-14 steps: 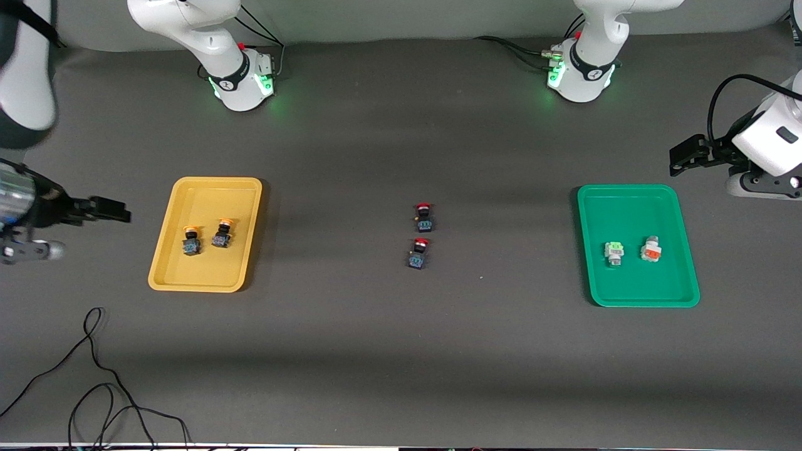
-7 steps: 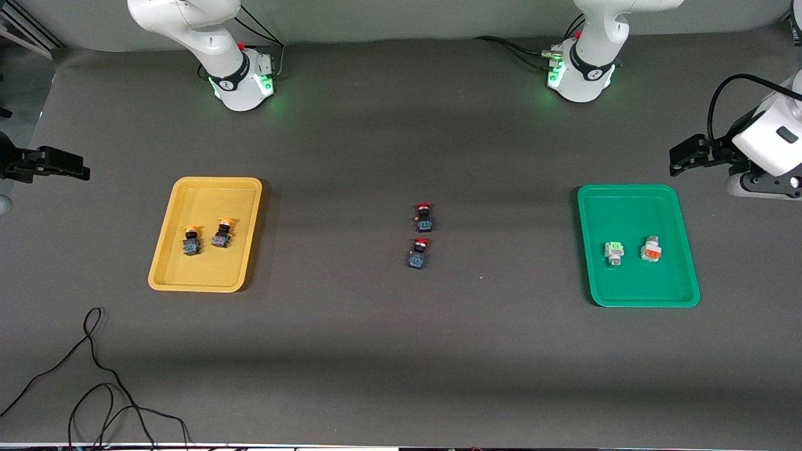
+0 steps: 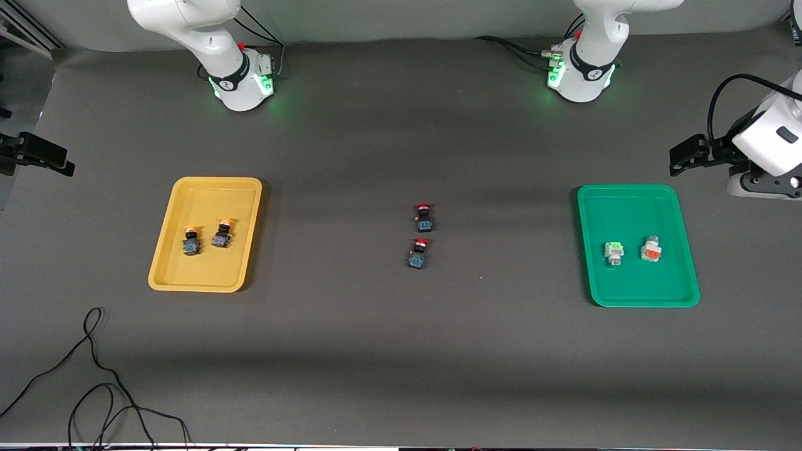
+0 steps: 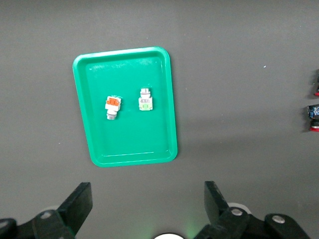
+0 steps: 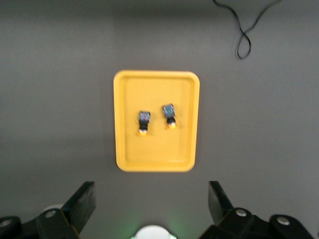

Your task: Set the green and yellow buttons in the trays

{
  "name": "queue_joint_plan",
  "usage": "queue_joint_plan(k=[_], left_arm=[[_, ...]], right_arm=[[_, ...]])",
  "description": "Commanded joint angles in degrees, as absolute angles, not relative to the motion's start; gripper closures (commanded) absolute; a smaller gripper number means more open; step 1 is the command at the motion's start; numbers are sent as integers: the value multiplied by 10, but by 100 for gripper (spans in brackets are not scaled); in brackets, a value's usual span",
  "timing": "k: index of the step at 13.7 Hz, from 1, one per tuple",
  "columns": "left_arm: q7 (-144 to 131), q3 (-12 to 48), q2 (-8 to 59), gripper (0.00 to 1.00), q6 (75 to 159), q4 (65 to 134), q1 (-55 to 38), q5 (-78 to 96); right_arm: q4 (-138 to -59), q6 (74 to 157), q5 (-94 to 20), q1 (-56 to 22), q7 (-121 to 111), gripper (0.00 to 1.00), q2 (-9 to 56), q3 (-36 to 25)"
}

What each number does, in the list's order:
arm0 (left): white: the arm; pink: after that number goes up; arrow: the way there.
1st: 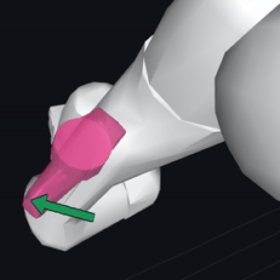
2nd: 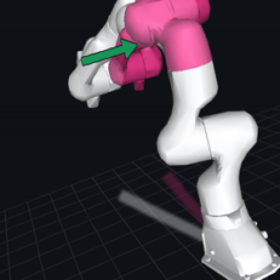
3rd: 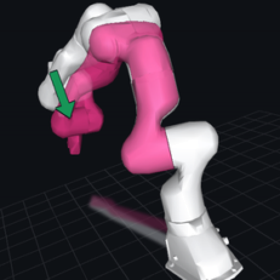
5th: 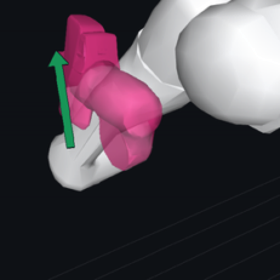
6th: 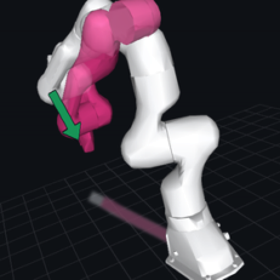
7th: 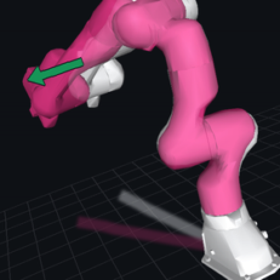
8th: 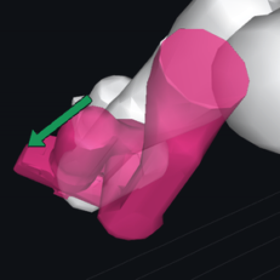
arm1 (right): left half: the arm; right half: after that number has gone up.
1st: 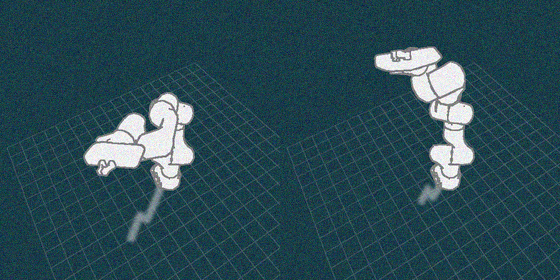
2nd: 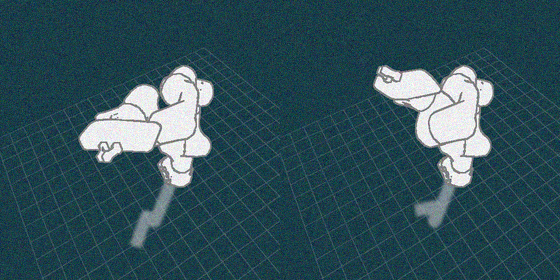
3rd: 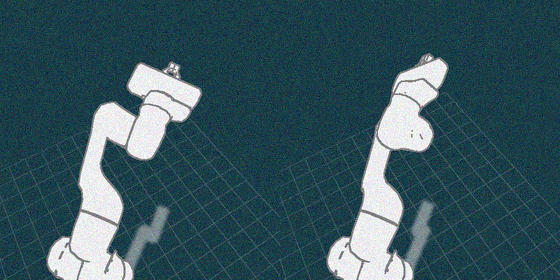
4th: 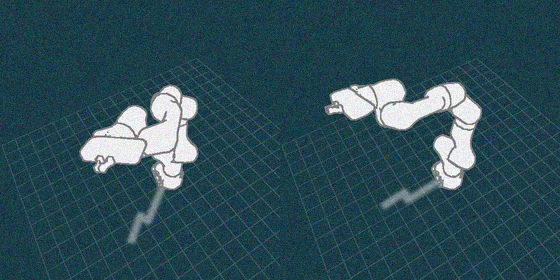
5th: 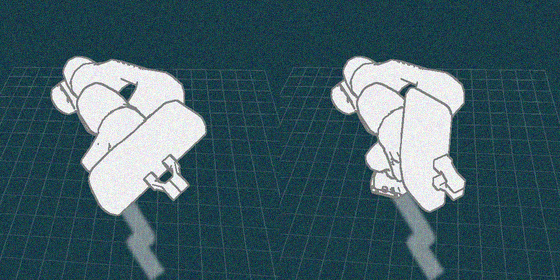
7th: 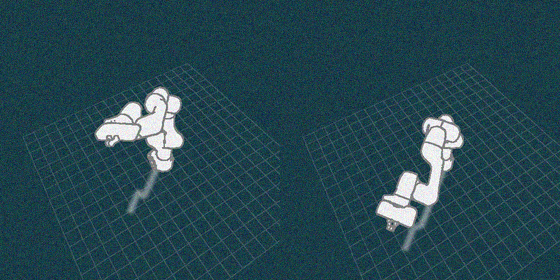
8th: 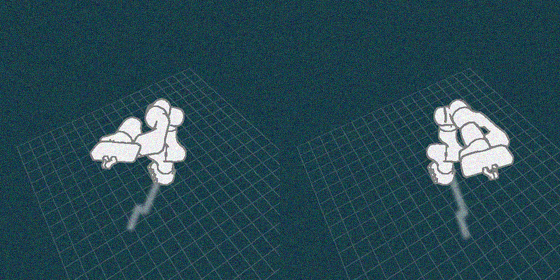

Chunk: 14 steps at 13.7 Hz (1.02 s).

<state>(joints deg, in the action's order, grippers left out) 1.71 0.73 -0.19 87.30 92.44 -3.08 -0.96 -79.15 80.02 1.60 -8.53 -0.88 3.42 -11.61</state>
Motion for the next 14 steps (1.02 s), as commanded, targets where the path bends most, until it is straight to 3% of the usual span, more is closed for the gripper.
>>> queue_joint_plan(k=[1, 14], left_arm=[[17, 1, -17, 0, 865, 932, -39, -5], [15, 2, -17, 0, 865, 932, -40, -5]], right_arm=[[-884, 858, -2, -88, 4, 0, -29, -115], [-879, 859, -15, -83, 3, 0, -28, -112]])
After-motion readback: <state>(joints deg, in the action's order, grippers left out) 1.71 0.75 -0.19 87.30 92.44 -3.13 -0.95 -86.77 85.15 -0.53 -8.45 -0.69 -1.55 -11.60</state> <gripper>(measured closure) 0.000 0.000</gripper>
